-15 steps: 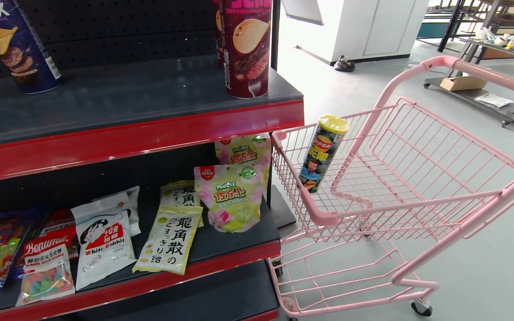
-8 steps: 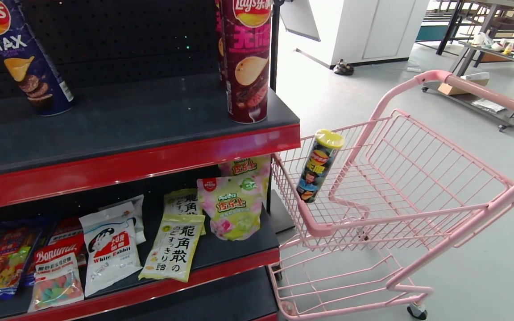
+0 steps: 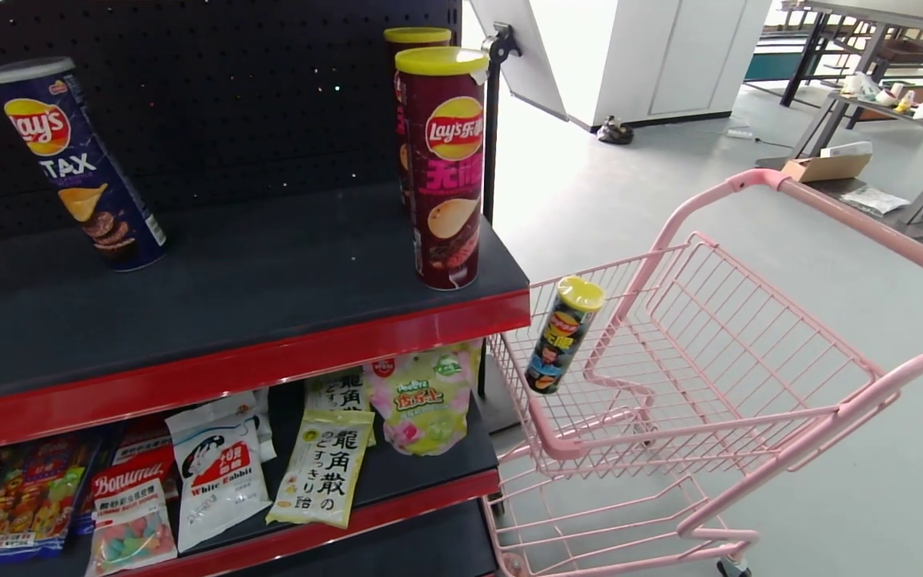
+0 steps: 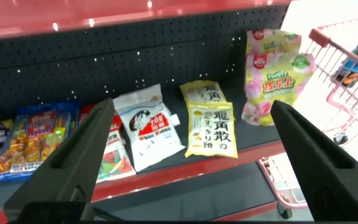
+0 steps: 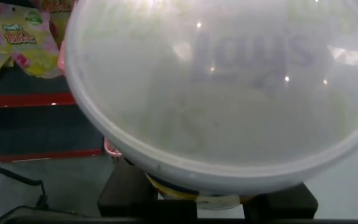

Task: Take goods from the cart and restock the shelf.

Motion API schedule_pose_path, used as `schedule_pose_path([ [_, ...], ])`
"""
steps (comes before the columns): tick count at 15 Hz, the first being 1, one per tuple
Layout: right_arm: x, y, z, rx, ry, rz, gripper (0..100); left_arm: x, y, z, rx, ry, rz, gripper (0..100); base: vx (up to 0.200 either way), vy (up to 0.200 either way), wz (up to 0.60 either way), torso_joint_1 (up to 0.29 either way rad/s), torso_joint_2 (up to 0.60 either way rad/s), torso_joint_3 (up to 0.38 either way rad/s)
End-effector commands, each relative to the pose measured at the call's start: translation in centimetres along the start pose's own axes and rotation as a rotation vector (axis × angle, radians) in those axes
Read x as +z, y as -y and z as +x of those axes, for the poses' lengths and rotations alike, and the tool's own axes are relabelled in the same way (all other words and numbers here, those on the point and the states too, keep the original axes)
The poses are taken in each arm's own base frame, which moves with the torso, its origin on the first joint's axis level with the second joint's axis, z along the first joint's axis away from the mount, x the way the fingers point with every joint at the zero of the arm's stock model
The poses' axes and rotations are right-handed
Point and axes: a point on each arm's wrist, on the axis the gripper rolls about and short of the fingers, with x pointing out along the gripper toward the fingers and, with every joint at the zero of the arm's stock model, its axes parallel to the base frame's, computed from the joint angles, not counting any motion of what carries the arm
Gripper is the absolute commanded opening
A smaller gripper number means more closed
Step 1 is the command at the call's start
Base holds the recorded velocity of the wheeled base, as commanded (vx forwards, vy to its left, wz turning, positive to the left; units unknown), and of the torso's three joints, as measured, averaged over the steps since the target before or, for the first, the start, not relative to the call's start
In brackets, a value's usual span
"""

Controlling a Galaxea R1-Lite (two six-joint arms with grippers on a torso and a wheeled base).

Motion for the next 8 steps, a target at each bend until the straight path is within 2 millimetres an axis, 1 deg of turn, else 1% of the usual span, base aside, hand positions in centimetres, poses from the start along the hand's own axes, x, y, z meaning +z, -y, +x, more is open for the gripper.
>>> schedule_pose_path([
  [1, 0.13, -0.06, 0.37, 0.002, -0.015, -0.004, 0, -0.01, 0.00, 0.01, 0.000, -0.001, 0.000, 100, 0.000, 0.000, 0.00, 0.193, -0.55, -0.388],
  [5, 0.24, -0.09, 0.59, 0.004, -0.015, -0.004, 0, -0.01, 0.00, 0.01, 0.000, -0.001, 0.000, 100, 0.000, 0.000, 0.00, 0.198, -0.58, -0.377],
  [6, 0.20, -0.10, 0.61, 0.004, -0.016, -0.004, 0, -0.01, 0.00, 0.01, 0.000, -0.001, 0.000, 100, 0.000, 0.000, 0.00, 0.256, -0.63, -0.393],
  [8, 0.13, -0.12, 0.64, 0.004, -0.019, -0.006, 0, -0.01, 0.00, 0.01, 0.000, -0.001, 0.000, 100, 0.000, 0.000, 0.00, 0.202, -0.51, -0.308],
])
